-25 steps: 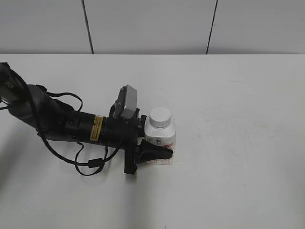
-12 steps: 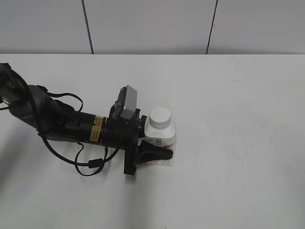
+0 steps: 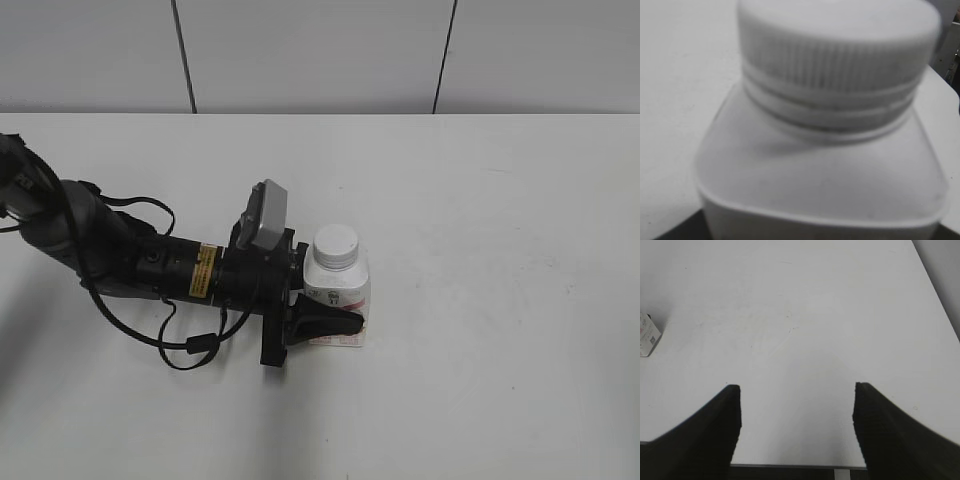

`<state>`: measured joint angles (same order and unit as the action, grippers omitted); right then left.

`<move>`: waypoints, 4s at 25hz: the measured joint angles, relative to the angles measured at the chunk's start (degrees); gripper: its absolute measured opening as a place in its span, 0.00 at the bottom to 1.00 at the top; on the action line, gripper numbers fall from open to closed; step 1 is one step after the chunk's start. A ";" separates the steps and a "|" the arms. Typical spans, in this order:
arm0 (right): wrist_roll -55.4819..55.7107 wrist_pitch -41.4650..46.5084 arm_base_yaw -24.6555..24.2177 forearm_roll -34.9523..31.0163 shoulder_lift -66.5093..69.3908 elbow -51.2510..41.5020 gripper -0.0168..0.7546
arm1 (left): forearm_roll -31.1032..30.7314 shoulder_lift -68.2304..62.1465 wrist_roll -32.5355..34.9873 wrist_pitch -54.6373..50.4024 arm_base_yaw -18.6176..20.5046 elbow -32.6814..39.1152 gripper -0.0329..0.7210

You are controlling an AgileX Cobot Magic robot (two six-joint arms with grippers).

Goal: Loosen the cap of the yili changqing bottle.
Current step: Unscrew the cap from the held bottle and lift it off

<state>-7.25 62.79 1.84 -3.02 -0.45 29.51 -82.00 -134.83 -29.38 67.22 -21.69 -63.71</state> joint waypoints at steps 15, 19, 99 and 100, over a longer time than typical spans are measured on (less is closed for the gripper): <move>0.00 0.00 0.00 0.00 0.00 0.00 0.74 | 0.00 0.00 0.00 0.00 0.00 0.00 0.54; 0.00 0.11 0.00 0.00 0.00 0.00 0.74 | -0.05 0.00 0.00 0.00 0.00 0.00 0.54; 31.84 6.89 30.50 -14.57 114.77 67.88 0.74 | 0.04 0.05 0.00 -0.55 -0.07 0.00 0.54; 31.84 6.89 30.87 -14.57 114.77 67.88 0.74 | 0.04 0.05 0.00 -0.55 -0.07 0.00 0.54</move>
<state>24.59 69.68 32.71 -17.59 114.32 97.39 -81.96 -134.77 -29.38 66.68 -21.76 -63.71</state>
